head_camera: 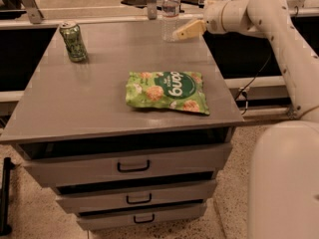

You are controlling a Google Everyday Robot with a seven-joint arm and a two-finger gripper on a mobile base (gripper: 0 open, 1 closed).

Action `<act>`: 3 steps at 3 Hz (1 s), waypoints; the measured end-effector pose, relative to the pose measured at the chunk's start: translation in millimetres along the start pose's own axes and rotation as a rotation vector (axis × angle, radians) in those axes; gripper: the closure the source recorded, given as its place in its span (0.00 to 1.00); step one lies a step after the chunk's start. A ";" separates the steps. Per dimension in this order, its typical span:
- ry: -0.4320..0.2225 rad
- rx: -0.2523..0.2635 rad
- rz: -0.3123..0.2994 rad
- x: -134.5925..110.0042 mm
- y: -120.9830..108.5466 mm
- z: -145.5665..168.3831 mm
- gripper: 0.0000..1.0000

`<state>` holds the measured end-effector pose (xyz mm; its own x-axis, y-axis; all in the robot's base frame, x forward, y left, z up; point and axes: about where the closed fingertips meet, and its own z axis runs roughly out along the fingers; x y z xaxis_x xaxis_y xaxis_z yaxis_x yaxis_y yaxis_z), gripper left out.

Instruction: Pick water bottle

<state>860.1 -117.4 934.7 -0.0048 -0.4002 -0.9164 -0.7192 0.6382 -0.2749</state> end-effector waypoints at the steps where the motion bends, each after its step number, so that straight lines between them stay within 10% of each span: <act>1: -0.023 0.027 0.056 -1.2 -11.2 28.8 0.00; 3: -0.039 0.089 0.168 -8.7 -13.0 73.2 0.00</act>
Offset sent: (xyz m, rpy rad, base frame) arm 0.0727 0.0348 -0.0022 0.1590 0.0395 -0.1862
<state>920.3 -74.1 925.0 -0.0917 -0.2589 -0.9616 -0.6466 0.7499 -0.1402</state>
